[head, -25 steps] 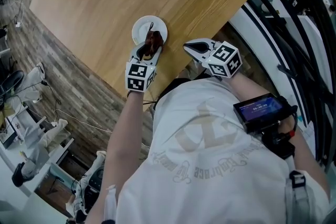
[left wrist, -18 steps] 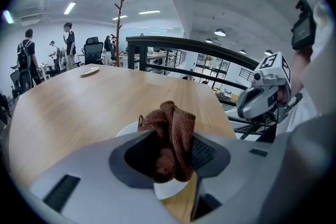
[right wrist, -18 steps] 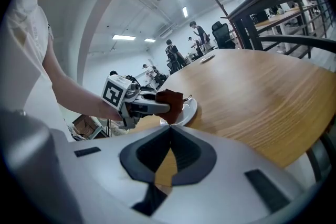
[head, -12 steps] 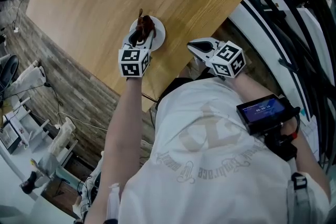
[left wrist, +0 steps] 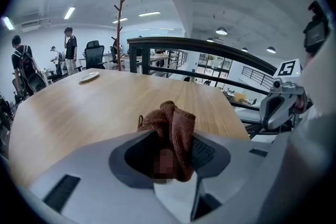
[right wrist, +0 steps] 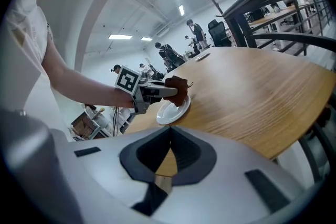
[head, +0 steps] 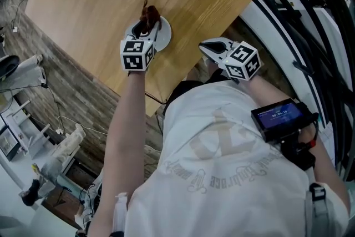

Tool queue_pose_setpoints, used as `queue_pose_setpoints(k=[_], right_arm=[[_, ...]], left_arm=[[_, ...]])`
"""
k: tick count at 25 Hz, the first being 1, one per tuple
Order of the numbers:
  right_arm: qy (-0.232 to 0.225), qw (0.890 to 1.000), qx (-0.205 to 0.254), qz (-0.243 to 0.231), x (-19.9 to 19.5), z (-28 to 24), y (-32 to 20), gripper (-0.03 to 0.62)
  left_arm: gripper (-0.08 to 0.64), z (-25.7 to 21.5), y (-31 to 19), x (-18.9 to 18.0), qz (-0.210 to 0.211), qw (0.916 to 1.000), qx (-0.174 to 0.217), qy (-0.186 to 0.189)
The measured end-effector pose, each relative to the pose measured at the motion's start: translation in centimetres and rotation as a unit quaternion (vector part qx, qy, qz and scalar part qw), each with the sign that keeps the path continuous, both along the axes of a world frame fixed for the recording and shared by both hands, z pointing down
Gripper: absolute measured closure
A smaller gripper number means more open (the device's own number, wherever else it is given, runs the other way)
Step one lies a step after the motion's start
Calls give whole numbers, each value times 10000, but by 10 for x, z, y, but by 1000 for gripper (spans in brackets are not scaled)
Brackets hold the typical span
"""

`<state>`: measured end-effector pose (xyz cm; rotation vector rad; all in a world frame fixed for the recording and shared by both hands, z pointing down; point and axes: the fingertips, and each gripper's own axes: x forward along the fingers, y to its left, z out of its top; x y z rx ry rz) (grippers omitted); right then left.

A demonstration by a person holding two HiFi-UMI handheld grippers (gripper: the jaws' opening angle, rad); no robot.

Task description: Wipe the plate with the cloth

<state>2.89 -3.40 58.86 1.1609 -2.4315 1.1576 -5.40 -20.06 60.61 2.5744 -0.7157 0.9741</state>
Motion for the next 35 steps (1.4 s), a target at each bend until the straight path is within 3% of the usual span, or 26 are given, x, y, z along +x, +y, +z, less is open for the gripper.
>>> queue_pose_setpoints(k=[7, 17, 28, 35], right_arm=[[-39, 10000, 24, -28, -7, -3, -4, 578], [-85, 9999, 54, -3, 6, -8, -1, 578], [-59, 9998, -94, 178, 19, 3, 1, 578], [-23, 9998, -115, 169, 23, 2, 1, 578]], left_arm=[[391, 4, 45, -7, 164, 9996, -229, -31], [391, -13, 92, 17, 497, 9988, -30, -21], [391, -5, 43, 33, 201, 9997, -33, 99], [391, -11, 8, 34, -32, 9998, 189, 69]])
